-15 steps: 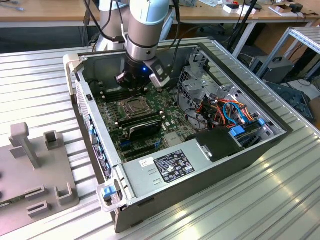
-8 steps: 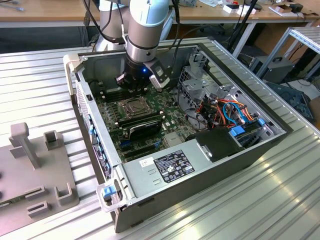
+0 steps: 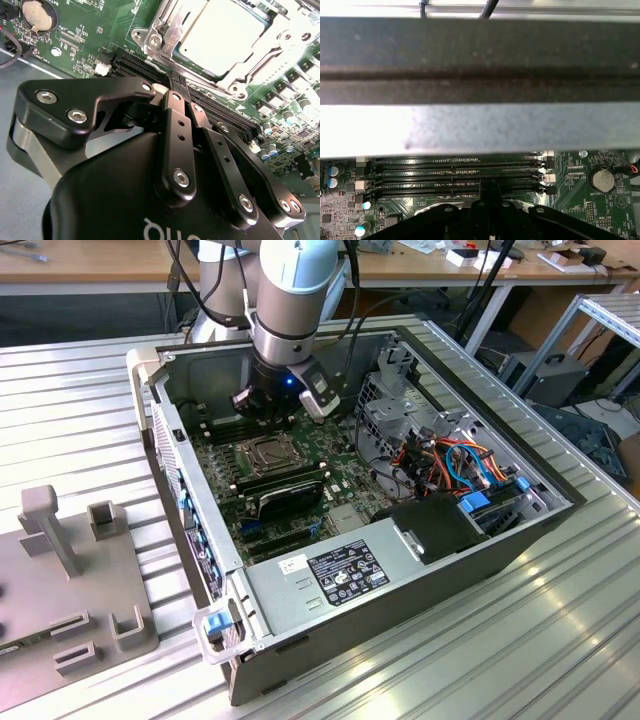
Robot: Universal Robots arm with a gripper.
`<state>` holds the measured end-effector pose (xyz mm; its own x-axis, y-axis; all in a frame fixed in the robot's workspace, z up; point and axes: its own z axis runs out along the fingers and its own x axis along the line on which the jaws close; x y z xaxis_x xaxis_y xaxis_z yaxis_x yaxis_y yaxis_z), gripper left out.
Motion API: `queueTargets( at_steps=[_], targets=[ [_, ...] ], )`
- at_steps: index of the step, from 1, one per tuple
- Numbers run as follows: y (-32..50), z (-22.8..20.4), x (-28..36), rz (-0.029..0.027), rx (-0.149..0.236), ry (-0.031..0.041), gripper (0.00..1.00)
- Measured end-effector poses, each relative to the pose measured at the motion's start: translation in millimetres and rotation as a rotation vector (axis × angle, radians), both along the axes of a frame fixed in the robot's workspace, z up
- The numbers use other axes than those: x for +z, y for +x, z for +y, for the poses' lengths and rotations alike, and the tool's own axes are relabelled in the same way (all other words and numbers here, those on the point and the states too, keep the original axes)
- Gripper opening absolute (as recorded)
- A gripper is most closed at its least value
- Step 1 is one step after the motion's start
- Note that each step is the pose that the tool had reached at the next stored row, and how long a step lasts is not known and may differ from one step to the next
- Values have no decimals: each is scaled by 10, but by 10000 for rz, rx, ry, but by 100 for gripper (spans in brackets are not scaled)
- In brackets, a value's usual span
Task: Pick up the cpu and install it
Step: 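Install the first cpu locking lever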
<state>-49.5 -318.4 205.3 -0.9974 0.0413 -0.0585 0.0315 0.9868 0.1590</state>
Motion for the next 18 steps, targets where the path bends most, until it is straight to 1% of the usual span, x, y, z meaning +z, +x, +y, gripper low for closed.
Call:
queueTargets(
  at_steps=[1,4,5,6,8,10,11,12,18],
  targets=[
    [0,0,0,0,0,-10,11],
    [0,0,-11,-1,-1,-129,11],
    [0,0,-15,-1,0,-189,11],
    [0,1,-20,-1,0,-280,11],
    [1,5,-24,0,1,-360,11],
    [0,15,-24,1,1,-388,11],
    [0,30,-25,2,1,-388,11],
    [0,35,-26,1,0,-384,11],
    [1,42,-24,0,0,-391,11]
  ],
)
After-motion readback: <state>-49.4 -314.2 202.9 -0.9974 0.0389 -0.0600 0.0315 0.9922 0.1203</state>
